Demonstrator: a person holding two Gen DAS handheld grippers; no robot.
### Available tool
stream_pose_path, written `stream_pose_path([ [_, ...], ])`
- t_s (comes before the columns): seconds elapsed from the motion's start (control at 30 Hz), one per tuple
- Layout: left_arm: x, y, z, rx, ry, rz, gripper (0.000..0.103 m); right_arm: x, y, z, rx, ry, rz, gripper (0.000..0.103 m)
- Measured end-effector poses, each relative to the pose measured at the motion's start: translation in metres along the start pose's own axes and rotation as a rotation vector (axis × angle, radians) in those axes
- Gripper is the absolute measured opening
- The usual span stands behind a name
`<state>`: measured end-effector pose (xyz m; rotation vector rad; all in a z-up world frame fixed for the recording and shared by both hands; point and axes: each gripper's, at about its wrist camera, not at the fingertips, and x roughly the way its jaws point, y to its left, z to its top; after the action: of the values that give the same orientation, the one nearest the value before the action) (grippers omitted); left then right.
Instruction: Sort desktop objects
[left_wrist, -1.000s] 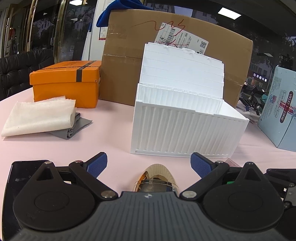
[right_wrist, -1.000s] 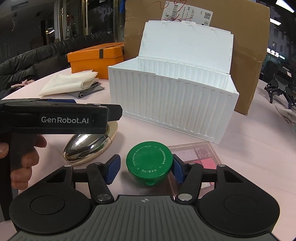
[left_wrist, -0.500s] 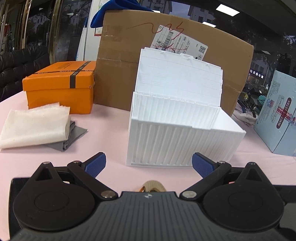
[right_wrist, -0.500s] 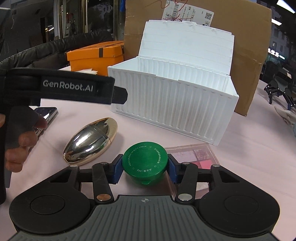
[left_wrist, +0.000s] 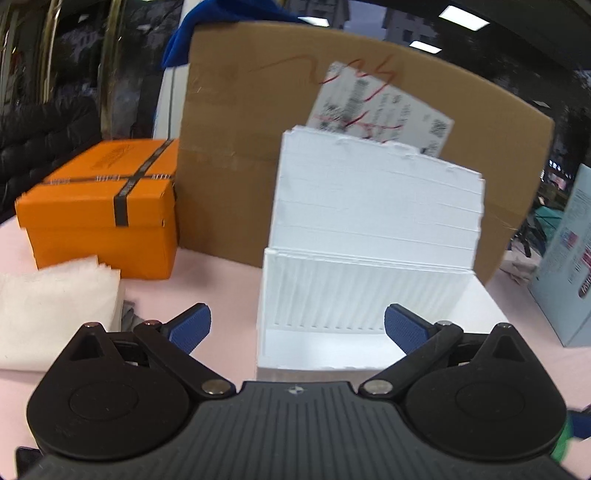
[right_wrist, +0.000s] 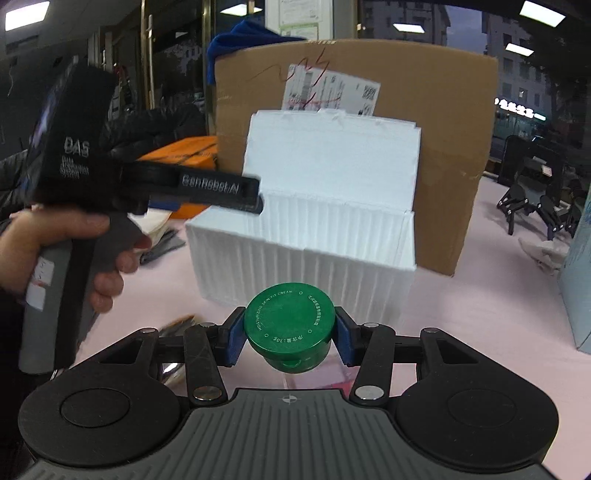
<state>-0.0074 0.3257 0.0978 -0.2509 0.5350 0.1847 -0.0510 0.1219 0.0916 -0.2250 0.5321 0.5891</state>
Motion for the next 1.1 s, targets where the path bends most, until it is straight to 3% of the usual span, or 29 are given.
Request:
stream_pose_path([
  [0.13,0.019,0.016,0.000,-0.078,0.042,-0.012,0.086,0.005,-0.019,0.024,0.052,-0.032,-0.009,0.046],
  [0.27,0.037,0.020,0.004,-0.092,0.081,-0.031,0.063,0.014,-0.034,0.039,0.103,-0.047,-0.021,0.046],
  [0.47,0.061,0.013,0.010,-0.014,0.166,-0.032,0.037,0.028,-0.045,0.044,0.106,-0.035,-0.058,0.046],
  [0.6,0.062,0.009,0.008,0.064,0.159,-0.007,0.025,0.034,-0.053,0.043,0.118,-0.027,-0.068,0.046],
  [0.77,0.058,0.003,0.001,0.168,0.138,-0.001,0.022,0.042,-0.058,0.042,0.130,-0.014,-0.065,0.046],
  [0.9,0.054,-0.004,-0.004,0.199,0.127,-0.073,0.021,0.044,-0.060,0.041,0.140,-0.009,-0.064,0.046],
  [1.1,0.037,-0.018,-0.016,0.238,0.119,-0.080,0.021,0.040,-0.067,0.037,0.162,-0.002,-0.078,0.046],
])
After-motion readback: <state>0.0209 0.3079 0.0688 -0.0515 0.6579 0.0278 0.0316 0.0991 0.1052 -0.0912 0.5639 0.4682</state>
